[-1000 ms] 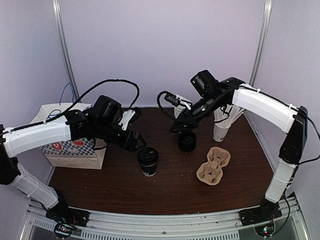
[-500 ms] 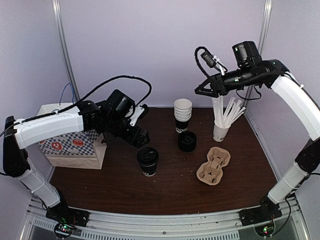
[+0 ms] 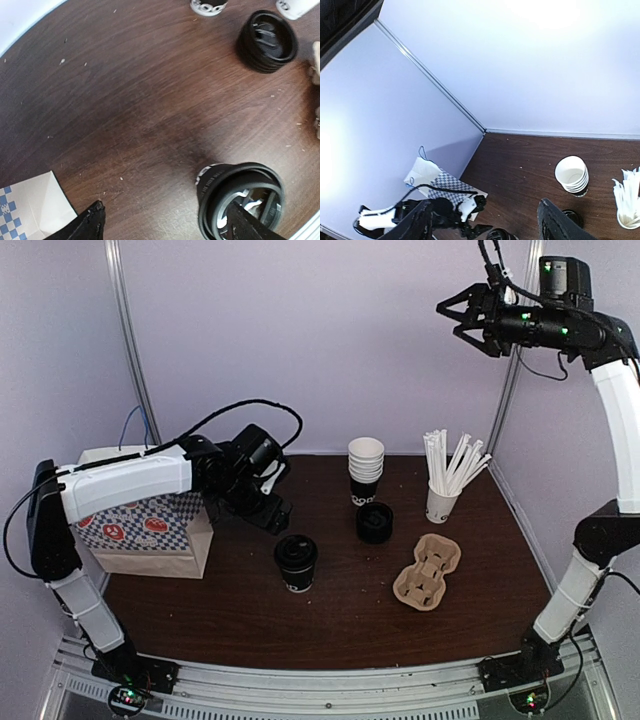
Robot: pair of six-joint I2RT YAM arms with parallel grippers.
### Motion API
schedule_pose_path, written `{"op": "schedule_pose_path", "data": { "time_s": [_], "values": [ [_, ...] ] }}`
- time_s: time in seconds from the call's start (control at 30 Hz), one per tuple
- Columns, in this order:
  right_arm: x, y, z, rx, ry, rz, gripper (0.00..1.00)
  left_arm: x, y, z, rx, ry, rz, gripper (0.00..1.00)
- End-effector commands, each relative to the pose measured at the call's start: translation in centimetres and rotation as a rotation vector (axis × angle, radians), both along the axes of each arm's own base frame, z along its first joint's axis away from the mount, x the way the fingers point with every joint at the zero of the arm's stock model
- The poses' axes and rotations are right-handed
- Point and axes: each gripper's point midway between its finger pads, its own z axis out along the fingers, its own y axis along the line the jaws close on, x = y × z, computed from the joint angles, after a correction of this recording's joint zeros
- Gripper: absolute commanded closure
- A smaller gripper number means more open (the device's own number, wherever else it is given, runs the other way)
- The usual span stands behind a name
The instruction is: Pack the takeout coffee
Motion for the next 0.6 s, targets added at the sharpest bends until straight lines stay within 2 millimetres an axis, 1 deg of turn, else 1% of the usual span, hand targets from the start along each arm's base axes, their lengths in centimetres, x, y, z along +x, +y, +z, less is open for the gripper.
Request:
{"op": "schedule_pose_path", "data": {
  "time_s": [0.0,0.1,0.17,0.27,0.33,0.4,0.5,0.57],
  "values": [
    [2.0,-3.0,0.1,0.151,0.160,-0.119,0.29,0.9,1.8,-1.2,0.038,0.061,0.109,0.16],
    [2.2,-4.7,0.3,0.173,0.171,-0.158,0.28,1.7,2.1,-0.8,0.019,0.057,0.147,0.17],
    [1.9,-6.6,0.4,0.186,0.182,-0.192,0.27,2.2,2.1,-0.6,0.009,0.053,0.155,0.17],
    [1.4,-9.8,2.2,0.213,0.129,-0.266,0.25,3.2,1.8,-0.6,-0.003,0.063,0.163,0.17],
    [0.8,-10.4,3.0,0.229,0.110,-0.258,0.25,3.8,1.3,-0.3,-0.023,0.073,0.160,0.18],
    [0.9,-10.9,2.9,0.225,0.110,-0.271,0.26,4.0,1.0,-0.2,-0.027,0.078,0.164,0.19],
    [0.8,-11.1,2.9,0.233,0.116,-0.262,0.25,4.1,0.9,0.0,-0.039,0.075,0.175,0.19],
    [0.8,-10.8,2.7,0.239,0.131,-0.247,0.24,4.1,1.0,0.2,-0.044,0.070,0.172,0.19]
  ]
}}
